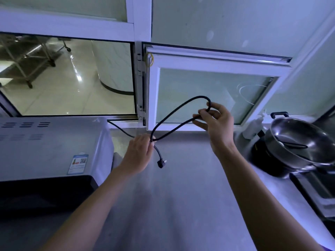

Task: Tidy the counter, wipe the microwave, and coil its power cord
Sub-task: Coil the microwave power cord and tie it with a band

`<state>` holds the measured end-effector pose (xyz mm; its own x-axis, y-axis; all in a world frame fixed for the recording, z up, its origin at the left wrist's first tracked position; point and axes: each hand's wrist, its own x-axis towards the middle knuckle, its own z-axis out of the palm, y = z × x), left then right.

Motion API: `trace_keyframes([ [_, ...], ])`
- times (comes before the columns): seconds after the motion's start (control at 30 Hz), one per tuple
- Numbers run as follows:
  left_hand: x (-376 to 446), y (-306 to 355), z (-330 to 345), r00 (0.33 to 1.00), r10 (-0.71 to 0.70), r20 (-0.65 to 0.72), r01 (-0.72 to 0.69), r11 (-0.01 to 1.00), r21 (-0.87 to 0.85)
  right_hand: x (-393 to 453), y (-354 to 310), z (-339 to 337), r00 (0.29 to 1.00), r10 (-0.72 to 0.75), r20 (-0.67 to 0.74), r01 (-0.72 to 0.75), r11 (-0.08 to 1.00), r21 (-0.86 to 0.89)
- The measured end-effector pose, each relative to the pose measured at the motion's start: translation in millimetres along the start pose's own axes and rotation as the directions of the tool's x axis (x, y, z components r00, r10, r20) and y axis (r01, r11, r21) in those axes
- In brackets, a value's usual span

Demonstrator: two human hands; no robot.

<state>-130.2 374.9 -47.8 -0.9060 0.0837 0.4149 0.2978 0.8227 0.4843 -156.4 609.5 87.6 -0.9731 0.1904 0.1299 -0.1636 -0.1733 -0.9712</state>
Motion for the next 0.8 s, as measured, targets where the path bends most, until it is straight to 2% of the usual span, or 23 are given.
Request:
trace_keyframes([
  [0.1, -5.1, 7.6, -5.6, 0.998, 0.014, 0.056, -0.014, 1.000, -0.001, 1.4, 16.9, -17.7, 0.997, 0.072, -0.024, -0.072, 0.997, 0.015],
  [0.27, -8.1, 12.6, -20.8, 0.986, -0.095, 0.139, 0.101, 0.994, -0.037, 6.9, 43.3, -36.3, 0.973, 0.232, -0.011, -0.232, 0.969, -0.090],
  [0.37, -3.8, 10.6, -29.4, 0.985, -0.101, 0.140, 0.109, 0.993, -0.044, 7.9, 54.8, -41.5, 0.939, 0.342, 0.010, -0.331, 0.913, -0.237],
  [0.43, -0.7, 9.7, -34.0, 0.986, -0.096, 0.137, 0.102, 0.994, -0.031, 8.0, 61.7, -42.3, 0.933, 0.360, 0.018, -0.317, 0.842, -0.437],
  [0.53, 2.3, 10.4, -39.2, 0.985, -0.095, 0.144, 0.097, 0.995, -0.008, 7.8, 63.6, -35.0, 0.954, 0.288, 0.084, -0.121, 0.625, -0.772],
  [0.57, 3.3, 11.6, -40.3, 0.984, -0.101, 0.147, 0.103, 0.995, -0.005, 6.5, 62.5, -30.4, 0.961, 0.238, 0.141, -0.029, 0.594, -0.804],
  [0.63, 4.9, 14.7, -41.0, 0.981, -0.121, 0.151, 0.120, 0.993, 0.020, 3.3, 62.0, -20.4, 0.948, 0.082, 0.309, 0.196, 0.617, -0.762],
  [0.7, 5.8, 17.9, -39.4, 0.977, -0.140, 0.162, 0.132, 0.989, 0.060, 1.3, 64.9, -10.8, 0.858, -0.050, 0.511, 0.436, 0.598, -0.673],
  [0.8, 5.6, 24.1, -36.2, 0.975, -0.137, 0.177, 0.122, 0.988, 0.095, 0.4, 71.5, 3.5, 0.727, -0.072, 0.682, 0.614, 0.513, -0.600],
])
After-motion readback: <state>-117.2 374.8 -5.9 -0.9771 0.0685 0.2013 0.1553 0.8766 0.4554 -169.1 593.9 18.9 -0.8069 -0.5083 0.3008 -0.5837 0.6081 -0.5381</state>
